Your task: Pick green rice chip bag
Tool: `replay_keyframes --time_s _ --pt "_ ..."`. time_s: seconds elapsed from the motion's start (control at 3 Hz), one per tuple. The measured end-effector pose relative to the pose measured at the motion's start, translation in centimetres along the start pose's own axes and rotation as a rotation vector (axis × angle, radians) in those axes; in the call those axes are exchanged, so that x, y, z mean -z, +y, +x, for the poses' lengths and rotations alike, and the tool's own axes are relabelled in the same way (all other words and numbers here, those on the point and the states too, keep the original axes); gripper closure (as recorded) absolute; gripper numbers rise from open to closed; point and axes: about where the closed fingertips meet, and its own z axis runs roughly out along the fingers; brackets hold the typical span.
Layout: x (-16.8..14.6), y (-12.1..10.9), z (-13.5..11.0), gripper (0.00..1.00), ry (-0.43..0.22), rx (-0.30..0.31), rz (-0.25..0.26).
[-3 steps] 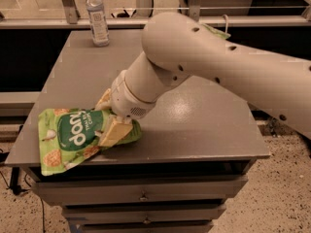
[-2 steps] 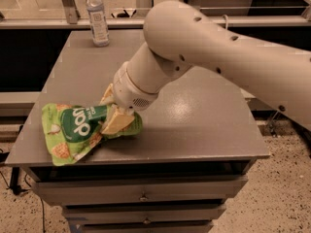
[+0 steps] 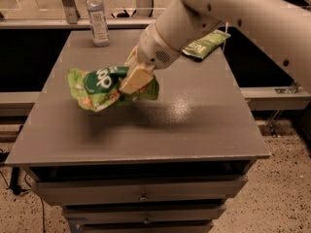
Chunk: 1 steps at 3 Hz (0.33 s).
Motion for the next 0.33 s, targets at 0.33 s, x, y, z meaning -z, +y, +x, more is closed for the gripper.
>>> replay_keyframes --time_s 0.33 --pt "2.62 -1.78 -1.58 1.0 -0.032 0.011 0.055"
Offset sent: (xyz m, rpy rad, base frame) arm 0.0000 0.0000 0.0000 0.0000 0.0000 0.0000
